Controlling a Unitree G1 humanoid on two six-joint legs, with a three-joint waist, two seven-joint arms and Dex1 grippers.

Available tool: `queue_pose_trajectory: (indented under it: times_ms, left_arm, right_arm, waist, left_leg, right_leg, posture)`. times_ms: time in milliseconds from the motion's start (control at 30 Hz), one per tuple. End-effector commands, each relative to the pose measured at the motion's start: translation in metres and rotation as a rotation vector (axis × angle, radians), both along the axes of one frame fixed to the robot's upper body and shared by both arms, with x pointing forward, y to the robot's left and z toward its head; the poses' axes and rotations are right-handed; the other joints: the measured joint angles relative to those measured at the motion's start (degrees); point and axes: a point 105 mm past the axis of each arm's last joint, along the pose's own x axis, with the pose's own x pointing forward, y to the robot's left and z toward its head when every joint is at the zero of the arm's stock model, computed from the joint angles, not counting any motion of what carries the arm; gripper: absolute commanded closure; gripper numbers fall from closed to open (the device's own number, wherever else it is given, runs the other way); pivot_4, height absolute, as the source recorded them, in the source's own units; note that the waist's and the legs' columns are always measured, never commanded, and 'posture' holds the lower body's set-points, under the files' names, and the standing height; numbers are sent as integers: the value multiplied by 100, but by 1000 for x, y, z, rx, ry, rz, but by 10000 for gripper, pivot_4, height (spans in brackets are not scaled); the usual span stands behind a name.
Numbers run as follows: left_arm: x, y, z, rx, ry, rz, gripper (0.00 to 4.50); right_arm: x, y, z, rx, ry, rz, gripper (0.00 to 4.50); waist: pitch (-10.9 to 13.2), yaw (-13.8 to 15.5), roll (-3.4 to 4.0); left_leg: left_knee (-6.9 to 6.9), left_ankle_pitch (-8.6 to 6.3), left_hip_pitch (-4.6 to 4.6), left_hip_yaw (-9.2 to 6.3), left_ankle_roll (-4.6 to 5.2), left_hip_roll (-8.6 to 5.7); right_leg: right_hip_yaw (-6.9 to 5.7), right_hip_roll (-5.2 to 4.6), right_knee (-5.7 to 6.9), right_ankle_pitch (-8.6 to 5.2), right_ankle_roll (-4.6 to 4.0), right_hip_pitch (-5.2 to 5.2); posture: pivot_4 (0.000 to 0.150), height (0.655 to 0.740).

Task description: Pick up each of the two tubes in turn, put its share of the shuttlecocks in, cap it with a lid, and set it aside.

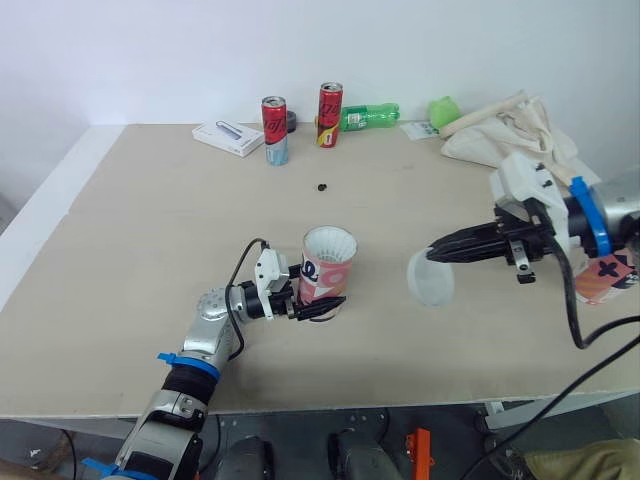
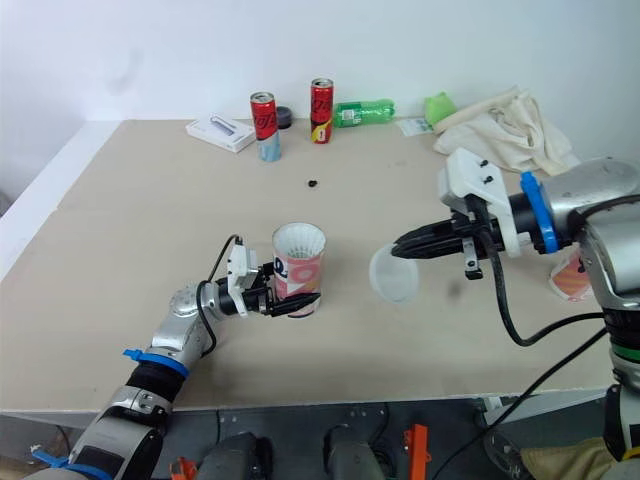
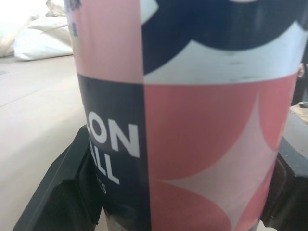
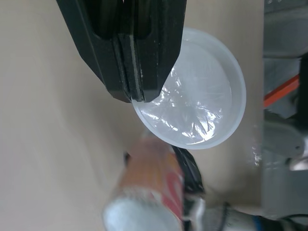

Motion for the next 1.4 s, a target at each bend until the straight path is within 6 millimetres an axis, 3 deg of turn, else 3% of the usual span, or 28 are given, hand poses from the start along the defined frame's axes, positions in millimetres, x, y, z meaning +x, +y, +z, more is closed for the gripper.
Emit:
queue_pose_trajectory:
  times_ms: [33, 200, 467, 600, 733, 867, 1033, 1267, 1400]
  left_arm:
    - [-7, -15, 8, 2, -10, -82, 9735]
    - [-17, -23, -2, 72, -34, -162, 9735]
    - [-23, -24, -16, 116, -66, -184, 9735]
    - [-27, -25, -24, 136, -66, -203, 9735]
    - [-23, -25, -23, 133, -64, -201, 9735]
    - [-16, -24, -18, 109, -50, -177, 9735]
    - [-13, -24, -16, 94, -38, -165, 9735]
    - [-14, -24, -18, 90, -29, -159, 9735]
    - [-15, -23, -19, 93, -26, -158, 9735]
  right_arm:
    - [4, 18, 16, -41, -80, 120, 43989]
    - [13, 43, 31, -90, -138, 248, 43989]
    - [19, 60, 44, -147, -198, 335, 43989]
    - [18, 73, 44, -180, -228, 399, 43989]
    - [20, 93, 29, -248, -265, 475, 43989]
    - [20, 93, 8, -350, -289, 509, 43989]
    - [25, 88, 0, -433, -333, 512, 43989]
    - [26, 90, 14, -514, -488, 544, 43989]
    - [17, 95, 20, -512, -517, 587, 43989]
  waist:
    - [0, 23, 0]
    - [-1, 63, 1]
    - [-1, 72, 2]
    - [-2, 72, 4]
    - [-6, 71, 7]
    - [-8, 89, 5]
    - [-10, 88, 6]
    - [-11, 88, 6]
    - [-11, 88, 6]
  left_leg:
    - [2, 0, -25, 2, 0, -2]
    - [5, -21, -70, -5, 21, -2]
    - [8, -46, -84, -9, 19, -5]
    - [11, -46, -81, -14, 18, -4]
    - [15, -46, -79, -16, 18, -4]
    - [25, -45, -84, -24, 18, -5]
    - [34, -46, -77, -26, 19, -8]
    - [39, -44, -58, -27, 18, -8]
    - [42, -42, -58, -26, 16, -8]
  right_leg:
    - [4, -1, -3, 6, 5, -22]
    - [-3, -1, -31, 26, -27, -46]
    - [-46, -55, -44, 20, -37, -49]
    - [-53, -54, -41, 21, -39, -46]
    - [-57, -54, -37, 22, -41, -42]
    - [-68, -55, -34, 22, -40, -38]
    - [-70, -57, -32, 24, -38, -29]
    - [-71, -50, -30, 25, -38, -12]
    - [-69, -51, -26, 27, -39, -13]
  posture:
    - [1500, 7400]
    - [1500, 7400]
    - [1500, 7400]
    - [1500, 7400]
    - [1500, 7400]
    - [1500, 7400]
    - [1500, 7400]
    - [1500, 7400]
    - [1500, 7400]
